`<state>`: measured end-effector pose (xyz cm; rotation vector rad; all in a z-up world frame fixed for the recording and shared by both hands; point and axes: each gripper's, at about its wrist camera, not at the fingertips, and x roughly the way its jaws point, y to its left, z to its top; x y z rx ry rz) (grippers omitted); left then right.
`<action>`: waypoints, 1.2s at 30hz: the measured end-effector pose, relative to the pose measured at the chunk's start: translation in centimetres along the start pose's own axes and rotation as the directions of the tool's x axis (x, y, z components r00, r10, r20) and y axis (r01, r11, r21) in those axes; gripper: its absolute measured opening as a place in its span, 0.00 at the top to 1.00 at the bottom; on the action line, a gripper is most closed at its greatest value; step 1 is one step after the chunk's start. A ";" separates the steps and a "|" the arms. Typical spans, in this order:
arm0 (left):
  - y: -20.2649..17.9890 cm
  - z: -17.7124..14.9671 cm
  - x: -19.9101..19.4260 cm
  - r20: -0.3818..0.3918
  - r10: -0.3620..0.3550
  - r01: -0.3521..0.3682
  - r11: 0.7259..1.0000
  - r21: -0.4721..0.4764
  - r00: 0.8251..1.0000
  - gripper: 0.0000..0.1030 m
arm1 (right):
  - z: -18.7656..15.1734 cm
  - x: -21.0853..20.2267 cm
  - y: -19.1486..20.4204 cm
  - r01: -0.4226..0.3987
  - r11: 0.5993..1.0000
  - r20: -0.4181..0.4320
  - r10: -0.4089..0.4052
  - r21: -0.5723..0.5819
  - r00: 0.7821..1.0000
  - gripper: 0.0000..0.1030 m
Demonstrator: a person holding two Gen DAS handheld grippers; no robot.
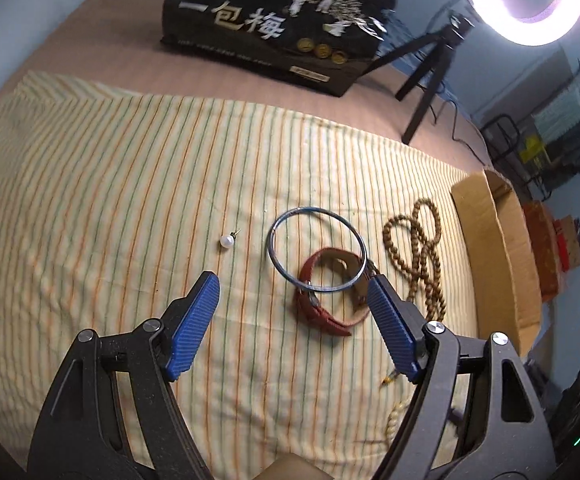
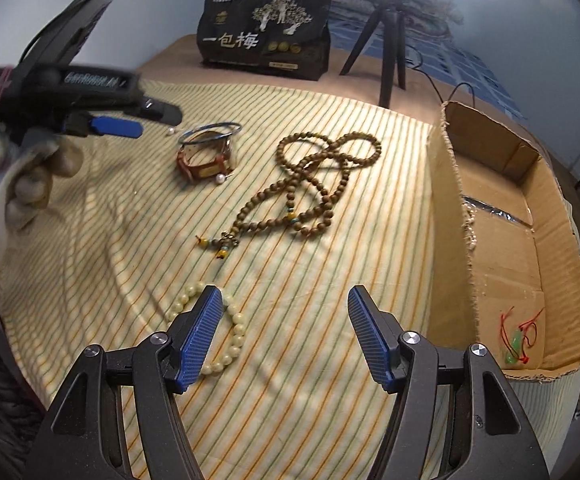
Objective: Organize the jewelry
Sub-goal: 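Move the left tool to the blue bangle while the right tool approaches the cream bead bracelet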
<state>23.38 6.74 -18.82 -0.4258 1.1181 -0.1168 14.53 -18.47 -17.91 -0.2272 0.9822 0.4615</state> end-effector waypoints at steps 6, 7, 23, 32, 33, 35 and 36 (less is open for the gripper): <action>1.1 0.9 2.1 -0.062 -0.063 0.055 0.990 -0.129 0.996 0.23 | 0.1 0.2 0.5 -0.003 1.000 -0.004 0.003 -0.020 1.000 0.37; 1.2 1.1 2.4 -0.064 -0.067 0.057 0.988 -0.147 0.996 0.23 | 0.1 0.2 0.6 -0.004 1.000 -0.004 0.004 -0.021 1.000 0.37; -2.5 3.4 5.9 -0.086 0.022 -0.033 0.991 -0.127 0.996 0.22 | -0.4 1.4 1.0 -0.026 0.998 -0.036 0.024 -0.049 0.999 0.37; -3.8 3.5 7.5 -0.093 0.124 -0.132 0.988 -0.084 0.988 0.21 | -0.9 1.8 2.1 -0.144 0.988 -0.068 0.140 -0.062 0.988 0.37; -3.9 3.5 7.6 -0.093 0.132 -0.140 0.987 -0.079 0.987 0.21 | -1.1 2.0 2.5 -0.146 0.986 -0.077 0.140 -0.076 0.987 0.37; -4.0 3.5 7.8 -0.092 0.141 -0.148 0.986 -0.072 0.986 0.21 | -1.4 2.4 3.1 -0.142 0.985 -0.091 0.133 -0.095 0.987 0.37; -4.1 3.5 7.8 -0.091 0.145 -0.151 0.986 -0.067 0.985 0.21 | -1.5 2.6 3.4 -0.138 0.985 -0.100 0.128 -0.106 0.987 0.37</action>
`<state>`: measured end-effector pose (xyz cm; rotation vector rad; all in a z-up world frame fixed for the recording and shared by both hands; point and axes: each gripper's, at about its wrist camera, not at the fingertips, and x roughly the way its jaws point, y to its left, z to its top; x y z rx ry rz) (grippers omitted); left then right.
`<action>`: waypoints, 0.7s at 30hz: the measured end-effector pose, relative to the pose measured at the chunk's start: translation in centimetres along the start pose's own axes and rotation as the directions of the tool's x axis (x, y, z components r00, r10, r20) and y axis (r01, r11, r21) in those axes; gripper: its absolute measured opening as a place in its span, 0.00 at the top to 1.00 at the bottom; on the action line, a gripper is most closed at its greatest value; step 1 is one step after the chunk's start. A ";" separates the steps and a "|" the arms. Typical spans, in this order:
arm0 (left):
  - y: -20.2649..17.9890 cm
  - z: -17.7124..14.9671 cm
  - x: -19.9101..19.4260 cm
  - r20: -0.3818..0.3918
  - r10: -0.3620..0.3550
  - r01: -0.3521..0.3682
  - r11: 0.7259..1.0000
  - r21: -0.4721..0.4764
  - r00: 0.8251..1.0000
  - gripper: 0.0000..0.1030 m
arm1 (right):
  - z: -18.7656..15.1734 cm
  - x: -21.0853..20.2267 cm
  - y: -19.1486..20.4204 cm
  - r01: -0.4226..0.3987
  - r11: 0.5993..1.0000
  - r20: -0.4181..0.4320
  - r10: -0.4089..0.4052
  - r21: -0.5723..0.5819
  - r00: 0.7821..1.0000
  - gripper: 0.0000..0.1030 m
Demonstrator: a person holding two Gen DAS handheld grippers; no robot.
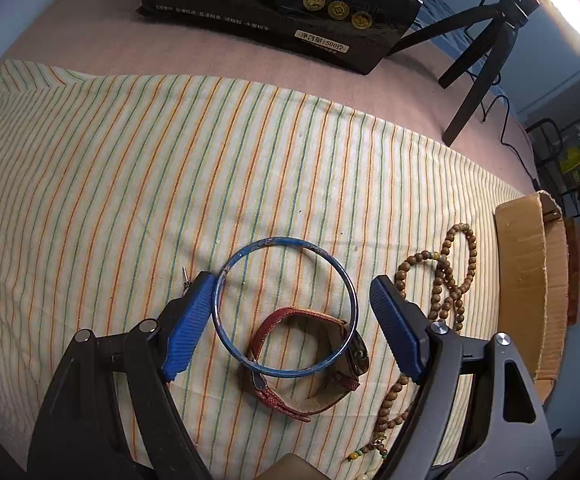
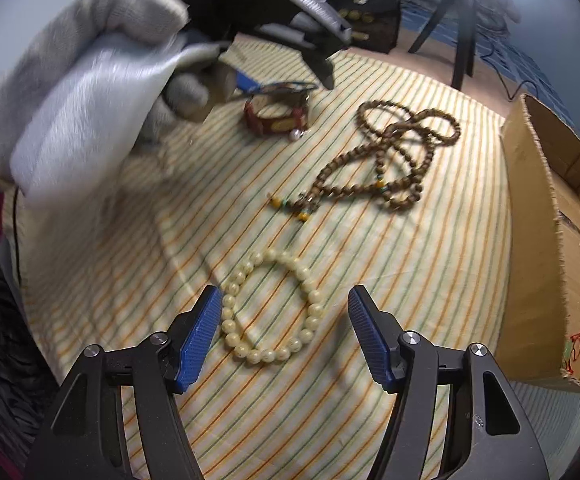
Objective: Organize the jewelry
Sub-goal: 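Move the left tool to the blue bangle while the right tool approaches the cream bead bracelet, then grasp the blue bangle with the left tool while the right tool grasps the cream bead bracelet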
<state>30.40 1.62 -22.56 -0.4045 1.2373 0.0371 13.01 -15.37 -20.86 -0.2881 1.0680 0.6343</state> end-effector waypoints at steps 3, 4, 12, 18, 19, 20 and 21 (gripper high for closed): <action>0.1 -0.1 0.0 0.005 -0.002 0.002 1.000 0.002 1.000 0.21 | -0.2 0.6 0.4 0.013 1.000 -0.011 -0.013 -0.019 1.000 0.37; 0.1 -0.1 0.0 0.007 -0.005 0.005 1.000 0.001 1.000 0.21 | -0.2 0.6 0.5 0.018 1.000 -0.012 -0.019 -0.025 1.000 0.37; 1.0 -0.3 -0.5 0.019 -0.018 0.018 1.000 0.007 1.000 0.29 | 0.0 0.3 -1.4 -0.026 0.997 0.005 0.026 0.076 1.000 0.37; 1.0 -0.2 -0.6 0.027 -0.022 0.021 1.000 0.013 0.999 0.29 | 0.4 0.1 -2.4 -0.015 0.994 0.013 0.014 0.109 1.000 0.37; 1.1 -0.2 -0.6 0.028 -0.022 0.022 1.000 0.013 0.999 0.29 | 0.4 0.2 -2.5 -0.014 0.994 0.009 0.013 0.108 1.000 0.37; 1.0 -0.3 -0.7 0.029 -0.022 0.022 1.000 0.013 0.999 0.29 | 0.6 0.3 -2.5 -0.006 0.995 0.004 0.005 0.101 1.000 0.39; 1.0 -0.3 -0.7 0.031 -0.022 0.022 1.000 0.012 0.999 0.29 | 0.6 0.5 -2.4 -0.001 0.996 0.000 0.001 0.086 1.000 0.44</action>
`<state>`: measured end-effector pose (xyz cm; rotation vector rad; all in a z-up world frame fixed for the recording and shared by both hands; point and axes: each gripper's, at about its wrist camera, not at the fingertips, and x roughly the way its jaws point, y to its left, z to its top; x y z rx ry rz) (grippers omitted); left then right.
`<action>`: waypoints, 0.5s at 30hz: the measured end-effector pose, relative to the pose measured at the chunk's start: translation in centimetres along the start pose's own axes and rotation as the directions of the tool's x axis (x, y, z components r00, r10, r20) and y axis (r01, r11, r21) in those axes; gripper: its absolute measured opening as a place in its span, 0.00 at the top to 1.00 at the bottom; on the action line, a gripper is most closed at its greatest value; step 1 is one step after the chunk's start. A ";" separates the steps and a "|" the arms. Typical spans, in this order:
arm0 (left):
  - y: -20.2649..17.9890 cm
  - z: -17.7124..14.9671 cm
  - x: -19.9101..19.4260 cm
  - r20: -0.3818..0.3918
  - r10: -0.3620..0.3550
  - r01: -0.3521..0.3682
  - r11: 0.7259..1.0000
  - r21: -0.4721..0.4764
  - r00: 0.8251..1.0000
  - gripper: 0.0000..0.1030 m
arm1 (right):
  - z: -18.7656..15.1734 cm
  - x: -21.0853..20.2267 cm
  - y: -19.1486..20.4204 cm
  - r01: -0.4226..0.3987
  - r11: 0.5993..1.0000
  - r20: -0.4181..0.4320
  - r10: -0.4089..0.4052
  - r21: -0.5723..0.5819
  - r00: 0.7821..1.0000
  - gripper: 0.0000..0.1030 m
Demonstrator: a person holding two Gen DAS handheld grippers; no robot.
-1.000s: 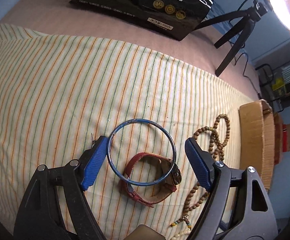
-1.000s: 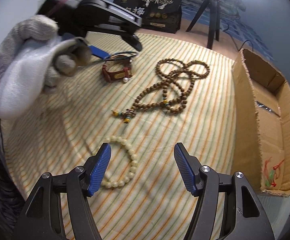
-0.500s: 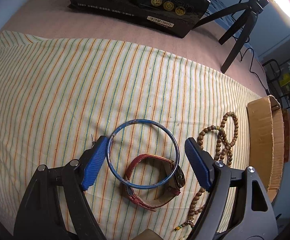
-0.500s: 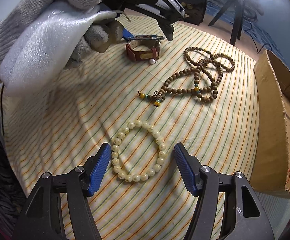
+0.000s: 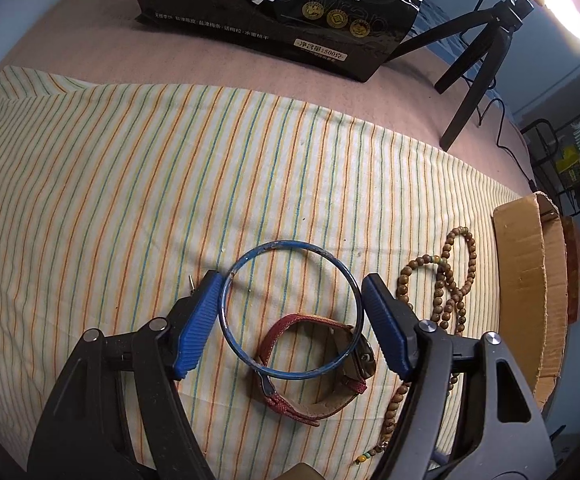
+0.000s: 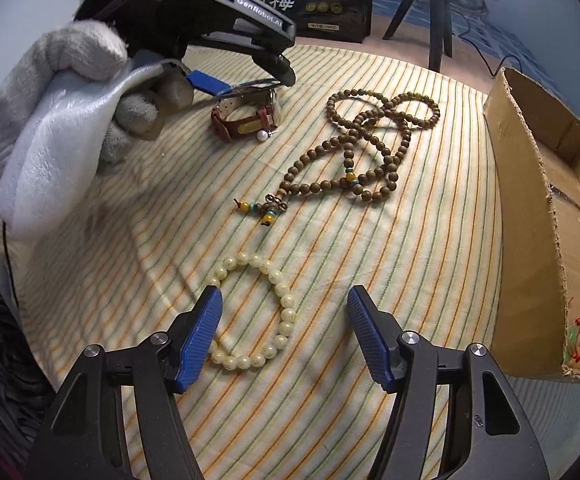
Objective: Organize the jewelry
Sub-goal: 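Grasp the blue bangle with the left tool while the right tool grasps the cream bead bracelet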
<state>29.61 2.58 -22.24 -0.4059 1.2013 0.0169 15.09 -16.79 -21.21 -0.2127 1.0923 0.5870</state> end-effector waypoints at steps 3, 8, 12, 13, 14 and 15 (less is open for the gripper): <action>0.0 -0.1 -0.2 0.003 -0.002 0.002 1.000 0.000 1.000 0.29 | -0.3 0.4 0.4 0.022 0.999 -0.024 -0.023 -0.025 0.999 0.66; 0.1 -0.2 -0.6 0.010 -0.006 0.006 1.000 0.001 1.000 0.29 | -0.4 0.3 0.7 0.017 0.999 -0.027 -0.019 -0.043 0.999 0.93; 0.4 -0.2 -1.2 0.021 -0.013 0.013 1.000 -0.005 1.000 0.29 | -0.3 -0.5 0.6 0.013 1.000 -0.008 -0.013 -0.028 1.000 0.94; 0.4 -0.2 -1.5 0.026 -0.015 0.016 1.000 -0.007 1.000 0.29 | -0.3 -0.8 0.5 0.015 1.000 0.003 -0.015 -0.025 1.000 0.94; 0.5 -0.2 -1.7 0.031 -0.017 0.018 1.000 -0.007 0.999 0.29 | -0.3 -1.2 0.5 0.018 1.000 0.014 -0.017 -0.023 1.000 0.94; 0.5 -0.2 -2.1 0.038 -0.021 0.021 1.000 -0.005 0.999 0.29 | -0.1 -1.7 0.4 0.019 1.000 0.030 -0.019 -0.018 0.999 0.94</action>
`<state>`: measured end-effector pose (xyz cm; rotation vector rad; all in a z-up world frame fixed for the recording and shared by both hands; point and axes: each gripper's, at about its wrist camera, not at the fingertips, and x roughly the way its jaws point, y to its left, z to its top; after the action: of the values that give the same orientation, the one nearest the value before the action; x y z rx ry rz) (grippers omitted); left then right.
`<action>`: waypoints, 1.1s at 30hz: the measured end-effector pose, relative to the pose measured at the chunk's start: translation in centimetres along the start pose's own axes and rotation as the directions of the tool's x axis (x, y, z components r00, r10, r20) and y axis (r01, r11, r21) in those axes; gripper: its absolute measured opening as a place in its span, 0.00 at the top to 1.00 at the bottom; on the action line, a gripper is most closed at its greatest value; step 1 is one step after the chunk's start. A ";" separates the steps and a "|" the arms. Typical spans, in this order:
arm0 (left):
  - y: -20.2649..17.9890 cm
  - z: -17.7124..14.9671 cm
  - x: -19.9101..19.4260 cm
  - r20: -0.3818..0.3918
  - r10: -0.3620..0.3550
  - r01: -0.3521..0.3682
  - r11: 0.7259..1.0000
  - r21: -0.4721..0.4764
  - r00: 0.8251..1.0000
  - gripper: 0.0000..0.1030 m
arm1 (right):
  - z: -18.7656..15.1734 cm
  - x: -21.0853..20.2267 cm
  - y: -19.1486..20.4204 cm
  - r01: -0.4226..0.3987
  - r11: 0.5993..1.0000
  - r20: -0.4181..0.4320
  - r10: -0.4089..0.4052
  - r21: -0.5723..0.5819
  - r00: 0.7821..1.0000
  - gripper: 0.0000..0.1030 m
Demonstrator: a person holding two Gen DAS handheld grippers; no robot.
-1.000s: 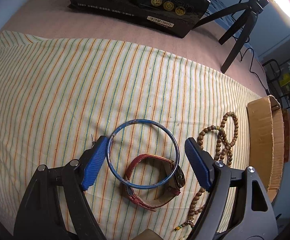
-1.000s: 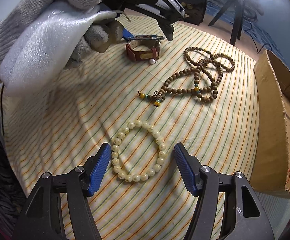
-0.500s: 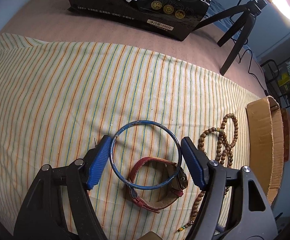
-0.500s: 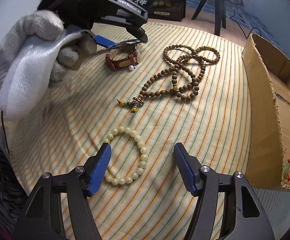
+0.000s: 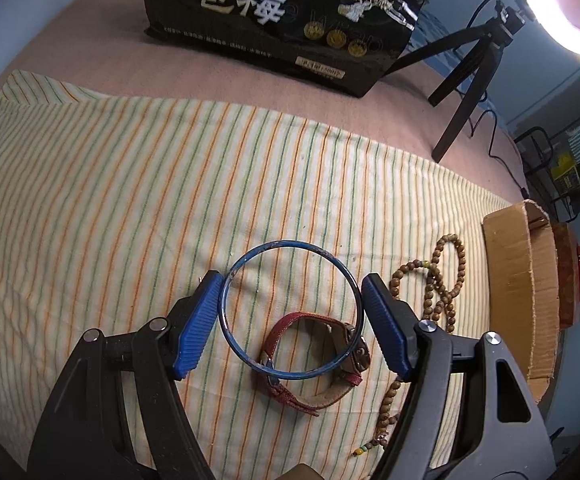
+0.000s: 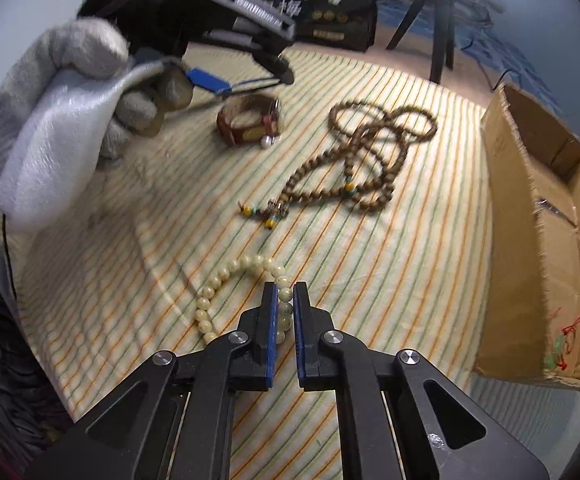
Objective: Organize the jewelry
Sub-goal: 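Grasp the blue bangle with the left tool while the right tool grasps the cream bead bracelet, then carry the bangle and bracelet into the cardboard box and open both tools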
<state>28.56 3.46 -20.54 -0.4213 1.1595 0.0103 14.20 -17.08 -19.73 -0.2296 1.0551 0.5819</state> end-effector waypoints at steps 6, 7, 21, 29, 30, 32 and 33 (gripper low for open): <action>0.1 -0.1 -1.9 0.027 -0.019 0.019 1.000 0.003 0.999 0.29 | 0.7 -2.6 -0.1 0.009 1.000 0.078 -0.010 0.021 0.997 0.94; 0.1 -0.1 -2.4 0.033 -0.024 0.024 1.000 0.004 0.999 0.29 | 0.8 -3.0 -0.1 0.013 1.000 0.091 -0.015 0.023 0.996 0.94; -4.0 -1.5 -7.8 0.115 -0.110 0.099 0.990 0.102 0.987 0.29 | 1.8 -9.4 -3.1 0.074 0.992 0.247 -0.097 0.101 0.964 0.94; -8.4 -3.5 -9.7 0.146 -0.155 0.120 0.968 0.222 0.977 0.29 | 1.7 -12.3 -7.7 0.120 0.971 0.301 -0.180 0.207 0.936 0.94; -8.9 -3.7 -9.9 0.149 -0.162 0.124 0.964 0.236 0.976 0.29 | 1.6 -12.6 -8.5 0.126 0.966 0.308 -0.194 0.225 0.932 0.94; -10.1 -4.0 -10.1 0.154 -0.174 0.130 0.957 0.261 0.973 0.29 | 1.5 -13.0 -9.7 0.136 0.957 0.314 -0.216 0.255 0.925 0.94; -10.7 -4.2 -10.2 0.157 -0.180 0.133 0.953 0.271 0.971 0.29 | 1.4 -13.3 -10.4 0.142 0.952 0.318 -0.228 0.273 0.920 0.94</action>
<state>23.04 -5.64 -9.43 -0.2731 0.9306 -0.2361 16.23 -29.59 -8.52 -0.0065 0.7422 0.2993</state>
